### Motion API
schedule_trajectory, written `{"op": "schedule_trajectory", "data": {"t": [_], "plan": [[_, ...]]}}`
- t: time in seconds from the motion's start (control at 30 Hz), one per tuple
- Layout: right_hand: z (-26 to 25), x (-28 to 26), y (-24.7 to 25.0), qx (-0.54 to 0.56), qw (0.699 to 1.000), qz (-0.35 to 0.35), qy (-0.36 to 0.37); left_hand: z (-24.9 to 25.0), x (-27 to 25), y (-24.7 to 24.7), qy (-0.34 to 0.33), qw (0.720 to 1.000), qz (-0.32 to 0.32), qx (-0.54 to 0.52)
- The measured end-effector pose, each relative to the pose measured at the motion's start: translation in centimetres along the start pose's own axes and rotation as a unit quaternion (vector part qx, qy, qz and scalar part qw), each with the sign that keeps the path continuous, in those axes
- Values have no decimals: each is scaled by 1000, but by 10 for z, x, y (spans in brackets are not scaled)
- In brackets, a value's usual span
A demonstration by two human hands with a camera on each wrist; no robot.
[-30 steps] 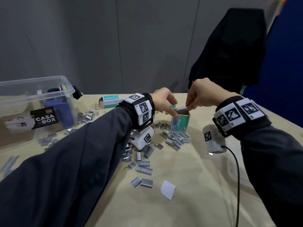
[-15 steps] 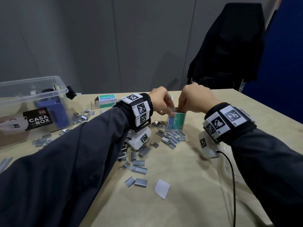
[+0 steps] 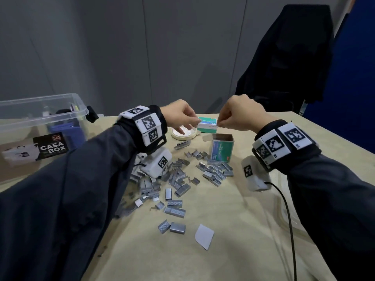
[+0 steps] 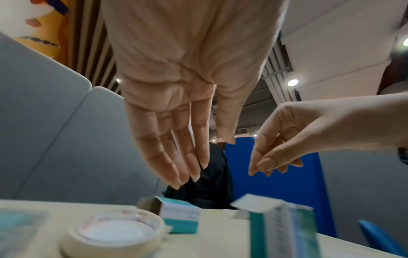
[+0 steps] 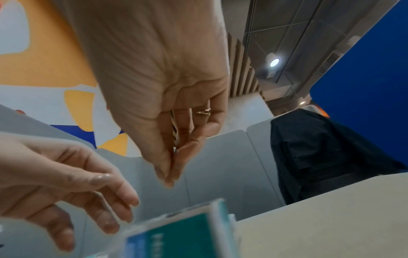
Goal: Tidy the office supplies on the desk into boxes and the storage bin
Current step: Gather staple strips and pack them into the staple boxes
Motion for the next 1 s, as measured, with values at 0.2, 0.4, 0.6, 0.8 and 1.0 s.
{"op": "schedule_trajectory", "data": {"t": [0.2,0.4,0.6,0.8,1.0], "plan": [[-61,13,-19,46,997,-44,33,-39,-8,40,88,991,11,104],[-120,26,-54,99,982,-146,68,-78,-19,58,164,974,-6,159],[-151,47,-82,33,977,-192,87,-95,-17,70,189,950,-6,248],[-169,52,-96,-40,977,-171,123,-104,-11,75,218,932,-29,288],[-174,51,-101,-75,977,-147,131,-106,-10,68,197,927,-88,306]]}}
Point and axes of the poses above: each hand's wrist, its own x-axis towards the middle knuckle, its own y-axis out of the back of the hand, z = x × y, the point moved 1 cm from there along x, towards the middle knuckle, and after that the axes turned 6 degrees about z, right-handed, at the moved point
